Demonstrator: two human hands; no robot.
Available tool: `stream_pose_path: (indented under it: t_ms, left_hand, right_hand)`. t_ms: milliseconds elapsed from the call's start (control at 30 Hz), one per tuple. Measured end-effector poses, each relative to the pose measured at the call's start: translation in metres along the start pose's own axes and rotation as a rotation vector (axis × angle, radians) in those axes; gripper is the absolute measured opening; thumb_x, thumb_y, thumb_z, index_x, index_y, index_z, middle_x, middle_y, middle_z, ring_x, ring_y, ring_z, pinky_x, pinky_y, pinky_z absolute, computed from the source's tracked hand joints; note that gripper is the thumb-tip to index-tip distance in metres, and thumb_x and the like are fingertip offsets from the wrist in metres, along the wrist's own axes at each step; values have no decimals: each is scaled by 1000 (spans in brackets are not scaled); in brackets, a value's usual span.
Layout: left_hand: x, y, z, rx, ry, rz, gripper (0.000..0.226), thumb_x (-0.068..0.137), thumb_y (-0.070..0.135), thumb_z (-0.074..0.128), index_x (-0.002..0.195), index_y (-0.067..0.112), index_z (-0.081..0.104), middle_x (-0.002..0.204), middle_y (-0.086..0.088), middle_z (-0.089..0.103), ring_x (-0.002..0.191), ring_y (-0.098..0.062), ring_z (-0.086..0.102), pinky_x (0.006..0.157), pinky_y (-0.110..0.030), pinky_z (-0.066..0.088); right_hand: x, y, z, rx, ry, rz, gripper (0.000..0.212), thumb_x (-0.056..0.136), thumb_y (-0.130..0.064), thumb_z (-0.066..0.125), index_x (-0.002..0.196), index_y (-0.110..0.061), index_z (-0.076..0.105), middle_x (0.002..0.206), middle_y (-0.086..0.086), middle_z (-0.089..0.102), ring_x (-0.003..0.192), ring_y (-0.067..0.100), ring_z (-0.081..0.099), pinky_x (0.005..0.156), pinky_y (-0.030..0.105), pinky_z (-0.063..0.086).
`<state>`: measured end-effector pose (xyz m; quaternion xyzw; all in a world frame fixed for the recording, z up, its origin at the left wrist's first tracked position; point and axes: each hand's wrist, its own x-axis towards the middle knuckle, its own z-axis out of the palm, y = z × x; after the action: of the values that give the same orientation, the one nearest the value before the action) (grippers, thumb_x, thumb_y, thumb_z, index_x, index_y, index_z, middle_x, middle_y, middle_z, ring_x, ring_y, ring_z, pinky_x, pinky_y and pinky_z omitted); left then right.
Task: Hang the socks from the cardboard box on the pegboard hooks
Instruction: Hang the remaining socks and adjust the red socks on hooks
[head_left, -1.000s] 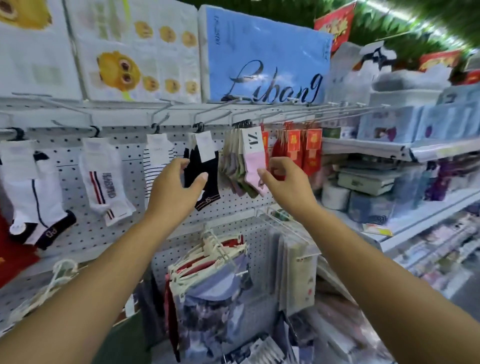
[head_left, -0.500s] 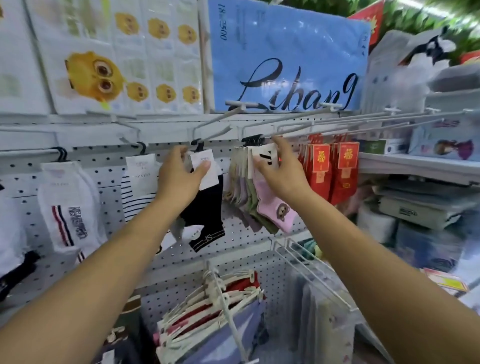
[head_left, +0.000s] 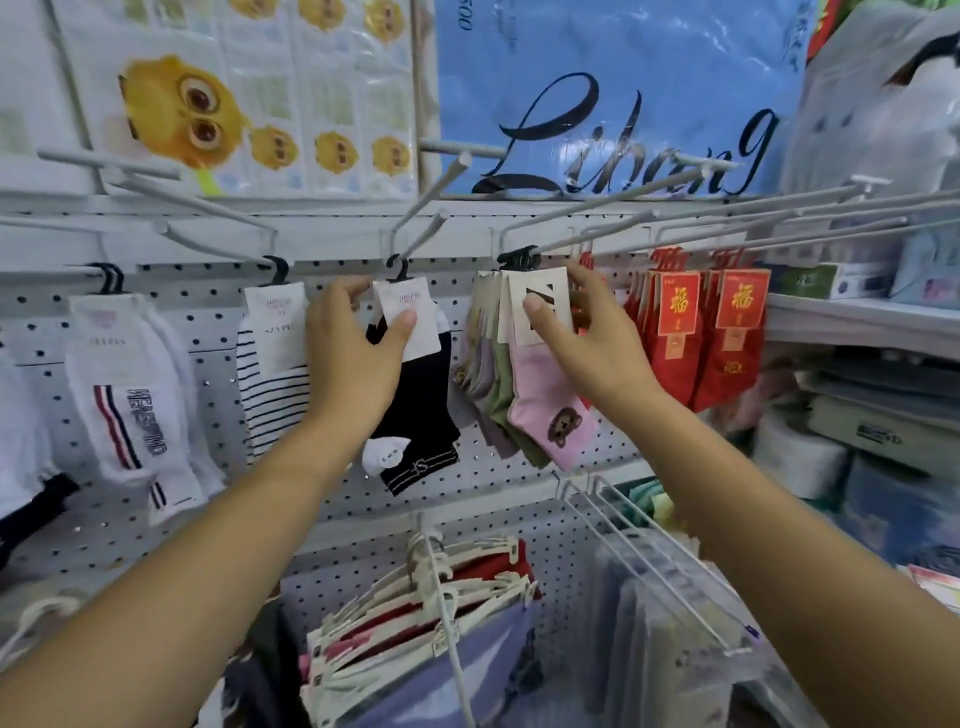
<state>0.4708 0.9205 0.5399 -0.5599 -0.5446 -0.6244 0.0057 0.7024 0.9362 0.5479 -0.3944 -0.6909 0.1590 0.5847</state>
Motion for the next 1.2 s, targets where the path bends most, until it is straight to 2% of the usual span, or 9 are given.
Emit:
stream_pose_path:
  t_ms: [133, 267, 367, 467, 733, 800, 967, 1100, 1200]
  left_hand:
    - [-38, 26, 16, -9, 97, 185, 37, 90, 38, 72, 117, 17, 56, 121, 1, 51, 116, -18, 53, 97, -29, 43]
    - [-54, 56, 48, -62, -185, 44, 62, 83, 59, 73, 131, 28, 49, 131, 16, 48, 117, -5, 48, 95, -19, 39]
    - [-53, 67, 67, -63, -255, -24, 85, 77, 54, 81, 145, 27, 39, 128, 22, 38, 114, 3, 40, 74, 1, 30]
    - [-48, 68, 77, -45, -234, -57, 80, 81, 39, 84, 146, 25, 39, 137, 16, 51, 111, -1, 46, 73, -6, 34]
    - [-53, 65, 81, -33, -198, -98, 56, 97, 21, 67, 148, 29, 43, 135, 16, 56, 117, -4, 53, 85, -15, 43]
    - [-57, 67, 85, -35, -168, -108, 56, 99, 20, 64, 149, 29, 42, 137, 14, 57, 119, -5, 54, 91, -20, 44]
    - [-66, 81, 104, -52, -51, -158, 63, 88, 41, 74, 141, 34, 40, 115, 27, 56, 99, 11, 54, 74, -14, 42]
    - [-62, 96, 123, 116, 42, -99, 83, 67, 60, 84, 129, 26, 41, 126, 2, 53, 110, -15, 56, 83, -31, 52]
    - [-58, 100, 135, 223, 97, -122, 90, 67, 52, 87, 133, 14, 38, 128, -7, 51, 114, -25, 55, 87, -40, 52]
  right_hand:
    - [-3, 23, -25, -62, 64, -66, 35, 97, -44, 61, 125, -23, 59, 111, -19, 64, 101, -14, 58, 81, 4, 44]
    - [13, 56, -50, -108, 143, 1, 33, 98, -45, 59, 118, -19, 64, 100, -19, 64, 92, -9, 59, 80, 8, 45]
    - [35, 76, -58, -127, 41, 93, 48, 95, -46, 63, 131, -14, 56, 121, -2, 64, 112, 13, 61, 98, 30, 49]
    - [52, 85, -54, -111, -38, 80, 60, 91, -44, 69, 140, -15, 49, 140, 3, 57, 123, 18, 56, 100, 35, 47]
    - [68, 93, -37, -79, 51, -4, 50, 79, -41, 82, 117, -20, 57, 99, -12, 60, 91, 8, 59, 82, 35, 56]
    - [64, 94, -44, -78, 55, -48, 50, 81, -40, 81, 120, -19, 57, 101, -11, 61, 94, 9, 60, 83, 30, 53]
    - [44, 103, -80, -68, 174, -202, 32, 90, -29, 73, 118, -20, 59, 111, -5, 63, 99, 12, 61, 87, 37, 56]
    - [43, 118, -106, -276, 375, -199, 40, 86, -33, 75, 121, -19, 58, 125, 1, 53, 121, 20, 47, 102, 41, 46]
    - [52, 128, -112, -333, 274, -132, 52, 85, -38, 76, 131, -22, 58, 138, 3, 46, 132, 24, 38, 107, 44, 42]
